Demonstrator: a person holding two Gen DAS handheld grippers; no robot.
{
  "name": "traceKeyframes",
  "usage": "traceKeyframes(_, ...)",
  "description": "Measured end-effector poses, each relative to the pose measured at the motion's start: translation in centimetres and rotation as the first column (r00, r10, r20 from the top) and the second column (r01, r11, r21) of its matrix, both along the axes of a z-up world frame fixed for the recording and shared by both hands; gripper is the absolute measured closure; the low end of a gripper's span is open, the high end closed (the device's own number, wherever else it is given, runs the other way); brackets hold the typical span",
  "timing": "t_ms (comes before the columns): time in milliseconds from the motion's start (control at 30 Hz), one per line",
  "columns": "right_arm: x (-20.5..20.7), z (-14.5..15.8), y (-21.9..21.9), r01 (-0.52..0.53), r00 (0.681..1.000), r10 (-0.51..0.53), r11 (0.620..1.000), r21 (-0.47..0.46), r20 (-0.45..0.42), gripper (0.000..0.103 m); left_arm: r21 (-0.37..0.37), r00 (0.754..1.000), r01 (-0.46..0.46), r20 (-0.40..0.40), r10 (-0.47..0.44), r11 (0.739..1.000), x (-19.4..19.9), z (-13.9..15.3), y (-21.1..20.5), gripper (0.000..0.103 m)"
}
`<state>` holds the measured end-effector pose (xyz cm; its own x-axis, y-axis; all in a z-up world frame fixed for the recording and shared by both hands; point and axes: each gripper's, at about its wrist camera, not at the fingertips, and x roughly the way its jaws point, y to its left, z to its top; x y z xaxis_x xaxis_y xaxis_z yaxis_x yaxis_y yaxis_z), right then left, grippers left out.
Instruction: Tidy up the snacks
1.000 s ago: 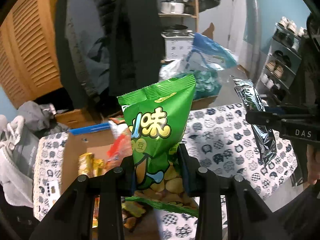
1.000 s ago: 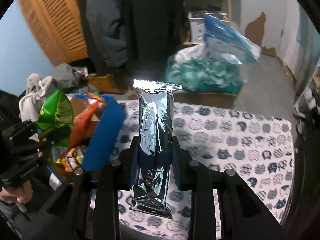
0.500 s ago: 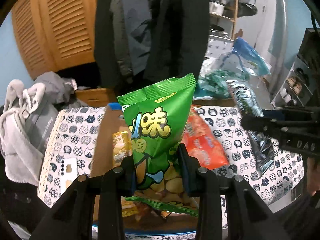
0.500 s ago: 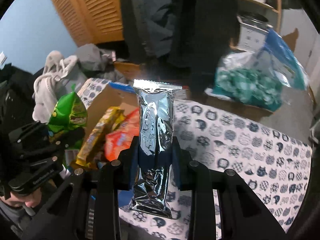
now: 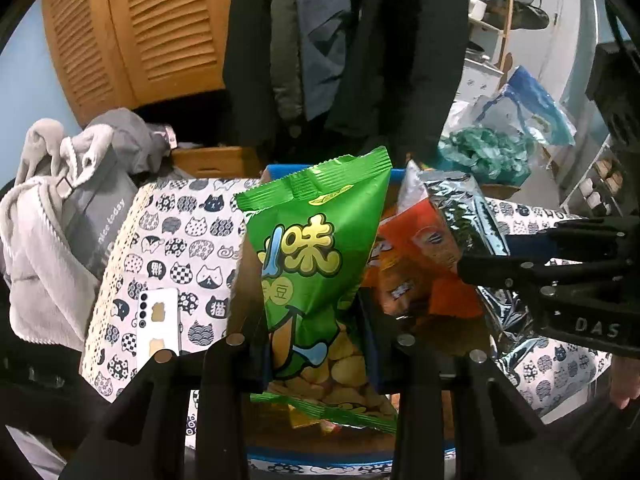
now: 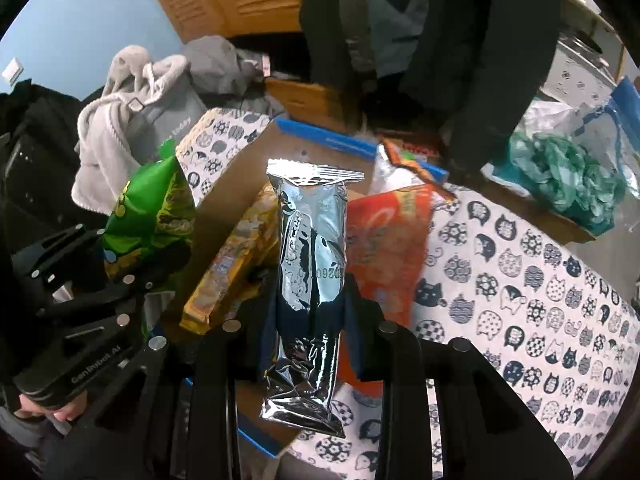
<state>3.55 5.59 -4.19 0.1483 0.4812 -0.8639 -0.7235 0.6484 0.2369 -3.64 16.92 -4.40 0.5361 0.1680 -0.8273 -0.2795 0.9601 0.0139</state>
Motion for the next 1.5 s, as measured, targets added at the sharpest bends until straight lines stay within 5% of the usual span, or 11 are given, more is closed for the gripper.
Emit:
traceKeyframes(133,-0.2,0.0,0.8,-0.004,1.0,0.004,1.0,-0.007,-0.003,0.075,-0.009,1.0,-0.018,-0.01,0.018,1.0,-0.1,-0.6,0.8,0.066)
traceKeyframes(400,0.0,0.7,0.1,0.019,1.0,-0.019,1.0,0.0,0.007,0.058,0.029,1.0,-0.021,0.018,0.021,0.999,-0.4,1.0,0.2,0.039)
traceKeyframes(1500,-1.4,9.1,-7.5,0.081,0.982,-0.105,0.985,0.15,0.16,0.032,0.087,0.984,0.029,0.174,-0.044,0.996,-2.5,7.8,-3.3,0.015)
